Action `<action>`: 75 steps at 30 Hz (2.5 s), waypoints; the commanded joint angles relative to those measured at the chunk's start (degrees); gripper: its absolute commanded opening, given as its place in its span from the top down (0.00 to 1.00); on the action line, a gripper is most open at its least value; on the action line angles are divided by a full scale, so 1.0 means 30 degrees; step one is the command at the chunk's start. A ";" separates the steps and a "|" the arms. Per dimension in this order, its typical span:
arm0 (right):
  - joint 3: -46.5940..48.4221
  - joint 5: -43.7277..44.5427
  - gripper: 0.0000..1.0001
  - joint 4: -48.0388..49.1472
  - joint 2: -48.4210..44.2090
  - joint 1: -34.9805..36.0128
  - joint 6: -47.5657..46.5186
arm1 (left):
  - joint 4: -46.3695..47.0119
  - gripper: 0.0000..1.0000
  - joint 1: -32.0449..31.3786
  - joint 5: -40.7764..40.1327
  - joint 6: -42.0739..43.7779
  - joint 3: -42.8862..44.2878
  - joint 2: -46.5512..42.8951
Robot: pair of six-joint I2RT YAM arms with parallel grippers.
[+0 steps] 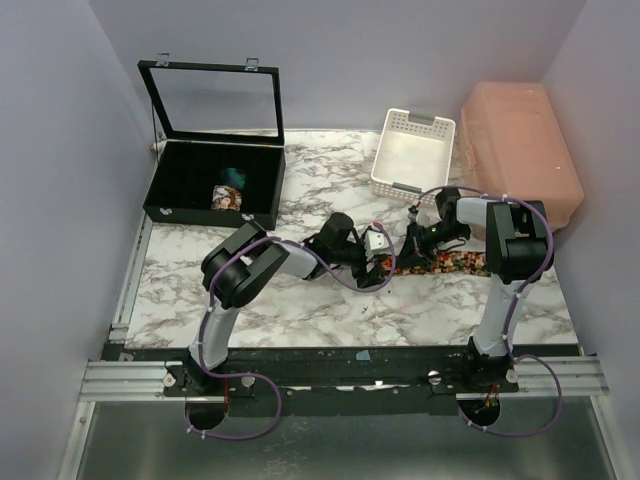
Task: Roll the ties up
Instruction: Roll the tie at the center of the board.
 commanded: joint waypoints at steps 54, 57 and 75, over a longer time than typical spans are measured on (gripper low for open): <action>-0.1606 0.5776 1.00 0.1912 -0.1058 0.1906 0.0516 | -0.3434 0.25 0.0335 -0.1183 0.1691 -0.1799 -0.2523; -0.1527 0.5707 1.00 0.1726 -0.1054 0.1906 0.0276 | -0.2897 0.23 0.0335 -0.1064 0.1440 -0.1656 -0.2451; 0.1679 0.3126 0.97 0.2904 0.0971 0.2844 0.0548 | -0.5998 0.70 0.0322 -0.1612 0.2289 -0.0587 -0.1775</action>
